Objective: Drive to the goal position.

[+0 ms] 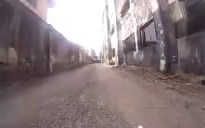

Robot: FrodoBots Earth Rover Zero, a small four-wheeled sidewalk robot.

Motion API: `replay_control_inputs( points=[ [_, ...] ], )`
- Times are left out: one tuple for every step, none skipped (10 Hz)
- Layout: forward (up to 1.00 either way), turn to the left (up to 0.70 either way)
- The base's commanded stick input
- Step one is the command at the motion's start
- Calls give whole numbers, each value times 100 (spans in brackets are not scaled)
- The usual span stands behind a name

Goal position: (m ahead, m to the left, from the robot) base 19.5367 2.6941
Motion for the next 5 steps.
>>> replay_control_inputs(
  points=[
    [70, 0],
    [70, 0],
    [70, 0],
    [70, 0],
    [70, 0]
  ],
)
